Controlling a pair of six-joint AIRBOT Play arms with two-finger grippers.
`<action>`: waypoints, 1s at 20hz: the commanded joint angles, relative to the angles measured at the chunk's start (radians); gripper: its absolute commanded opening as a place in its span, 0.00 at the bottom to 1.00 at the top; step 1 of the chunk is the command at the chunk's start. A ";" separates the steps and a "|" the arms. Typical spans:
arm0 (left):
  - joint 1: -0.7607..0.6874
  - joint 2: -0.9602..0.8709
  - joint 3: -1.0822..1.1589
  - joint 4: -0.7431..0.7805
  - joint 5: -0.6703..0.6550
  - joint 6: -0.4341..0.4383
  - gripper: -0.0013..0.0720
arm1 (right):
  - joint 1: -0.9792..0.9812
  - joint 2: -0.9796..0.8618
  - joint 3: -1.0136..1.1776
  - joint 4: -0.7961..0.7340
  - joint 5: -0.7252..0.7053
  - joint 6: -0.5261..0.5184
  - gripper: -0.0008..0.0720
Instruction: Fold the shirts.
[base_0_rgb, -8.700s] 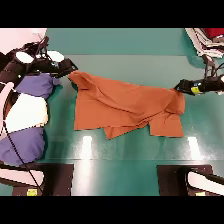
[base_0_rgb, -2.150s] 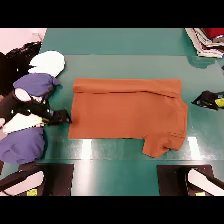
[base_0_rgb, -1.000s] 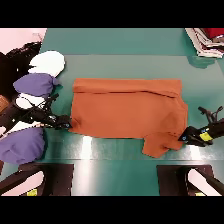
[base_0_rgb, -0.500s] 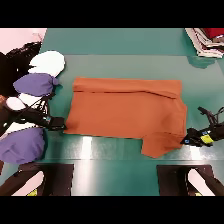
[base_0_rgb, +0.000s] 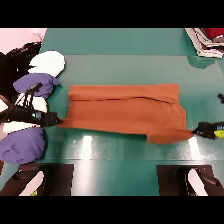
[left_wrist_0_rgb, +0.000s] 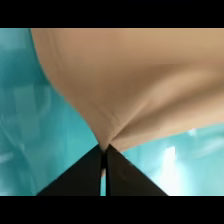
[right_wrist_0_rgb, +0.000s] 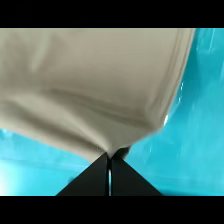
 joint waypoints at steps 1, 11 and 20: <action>0.000 -0.117 0.104 -0.018 0.161 0.006 0.05 | 0.105 -0.173 0.161 0.008 -0.140 0.002 0.03; 0.000 -0.692 0.453 -0.177 0.359 0.069 0.05 | 0.254 -0.837 0.721 0.013 -0.290 0.040 0.03; 0.001 -0.776 0.554 -0.212 0.349 0.043 0.85 | 0.222 -1.078 1.045 0.163 -0.211 0.054 0.77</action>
